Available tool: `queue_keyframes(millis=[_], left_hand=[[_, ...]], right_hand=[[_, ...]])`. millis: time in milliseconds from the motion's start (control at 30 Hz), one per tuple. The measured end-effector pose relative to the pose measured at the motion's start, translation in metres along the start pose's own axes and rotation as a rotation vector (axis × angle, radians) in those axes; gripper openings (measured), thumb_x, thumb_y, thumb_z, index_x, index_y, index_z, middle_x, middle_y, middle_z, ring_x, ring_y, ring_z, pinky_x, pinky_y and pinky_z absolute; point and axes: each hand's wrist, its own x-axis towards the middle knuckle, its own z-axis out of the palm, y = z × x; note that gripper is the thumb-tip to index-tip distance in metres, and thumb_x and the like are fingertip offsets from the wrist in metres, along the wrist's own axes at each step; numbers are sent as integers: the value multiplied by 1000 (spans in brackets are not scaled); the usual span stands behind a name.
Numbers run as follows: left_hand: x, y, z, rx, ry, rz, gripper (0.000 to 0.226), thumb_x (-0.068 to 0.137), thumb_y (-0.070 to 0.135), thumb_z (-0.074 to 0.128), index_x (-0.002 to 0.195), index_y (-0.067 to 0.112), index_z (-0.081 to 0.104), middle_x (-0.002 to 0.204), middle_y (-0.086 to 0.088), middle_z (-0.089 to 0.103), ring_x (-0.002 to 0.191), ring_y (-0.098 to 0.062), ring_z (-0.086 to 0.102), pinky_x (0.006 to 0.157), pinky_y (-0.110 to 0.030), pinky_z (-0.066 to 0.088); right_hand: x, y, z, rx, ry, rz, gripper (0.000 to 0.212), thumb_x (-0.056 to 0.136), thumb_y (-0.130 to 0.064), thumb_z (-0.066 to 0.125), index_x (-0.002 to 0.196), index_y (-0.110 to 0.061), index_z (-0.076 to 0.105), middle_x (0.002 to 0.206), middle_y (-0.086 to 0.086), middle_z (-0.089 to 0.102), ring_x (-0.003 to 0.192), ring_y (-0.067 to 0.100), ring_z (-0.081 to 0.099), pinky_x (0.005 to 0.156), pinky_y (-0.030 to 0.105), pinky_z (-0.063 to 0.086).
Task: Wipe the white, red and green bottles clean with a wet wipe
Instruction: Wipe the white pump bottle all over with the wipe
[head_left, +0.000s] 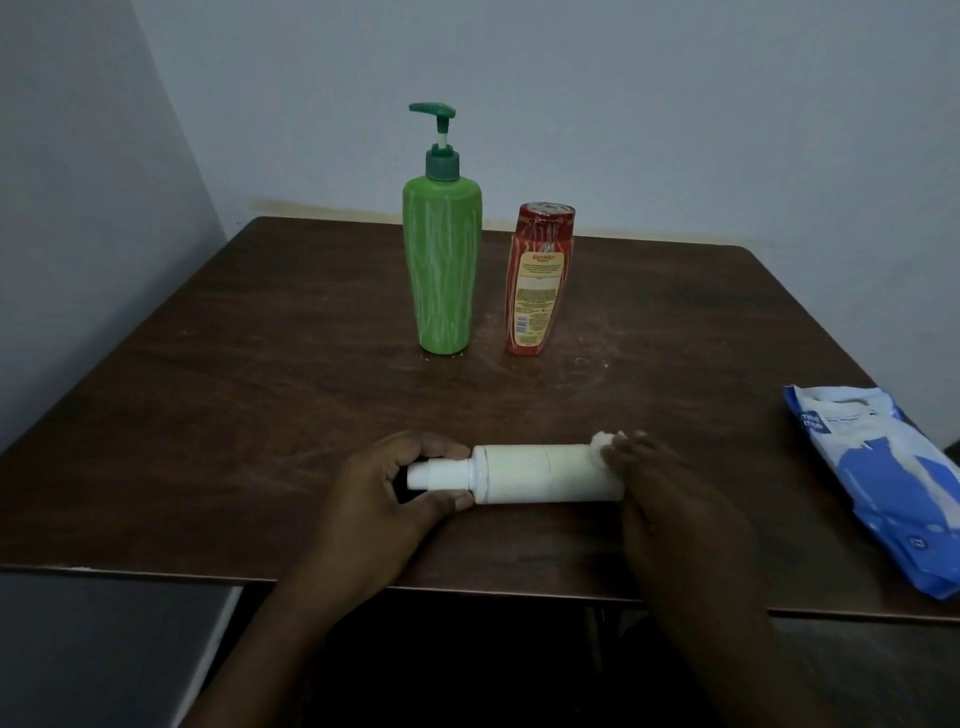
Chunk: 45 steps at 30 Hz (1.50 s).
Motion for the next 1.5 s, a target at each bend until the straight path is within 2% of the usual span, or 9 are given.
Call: queue_keyframes(millis=[233,333,500,700,900,1000,1100,1300,1500], left_hand=[[0,3,0,26,-32,42,38,72,-2,87,96,26,78,97,17,77,94,-5,72,82,-14,53],[-2,3,0,35,-28,33,38,73,0,88,97,27,78,97,16,77,94,-6,72,83,-17,54],[-1,1,0,61,-15,24,39,73,2,89,100,28,78,101,19,75,98,-1,70,86,-16,53],[-1,3,-1,81,-25,8,40,74,3,88,99,32,77,100,22,75,97,0,69,85,-14,52],[-3,5,1,58,-3,28,37,71,1,89,96,26,77,94,18,76,92,-4,71,80,-16,53],[-4,5,1,92,-2,22,37,73,3,89,98,28,77,98,21,75,95,-1,70,82,-14,52],[-3,2,-1,105,1,26,39,74,4,88,100,31,77,101,23,74,99,0,68,86,-16,53],[-3,8,-2,-177,22,-58,40,73,-7,85,101,18,72,103,11,77,97,-4,72,84,-18,56],[21,30,0,-537,51,-27,46,66,-3,81,107,6,63,106,-14,79,99,-23,76,82,-28,61]], right_hand=[[-6,-77,32,27,-49,-294,44,88,-10,38,127,-10,58,136,3,54,132,15,44,112,29,29],[-1,-70,25,42,-69,-282,45,86,-8,41,127,-13,59,134,1,56,130,12,46,114,35,28],[-1,-9,2,9,11,-60,55,69,8,68,119,-14,65,127,3,61,119,11,54,109,39,36],[-4,-18,11,-8,68,-106,52,70,6,68,119,-11,65,127,8,60,122,11,44,107,42,33],[1,-73,39,110,-58,-297,46,86,-10,36,126,-11,58,134,3,56,133,14,40,115,31,23],[2,-52,29,62,-59,-257,47,83,-7,43,127,-15,58,135,0,55,131,12,41,116,28,23],[4,-18,8,50,9,-121,50,75,3,63,121,-16,65,125,3,62,116,15,58,105,35,37],[4,2,-3,165,29,-58,48,79,5,65,120,-21,66,127,-5,60,120,0,48,107,26,37],[1,-18,-9,535,103,-23,40,85,1,63,114,-26,68,121,-23,58,112,-12,54,99,13,41]])
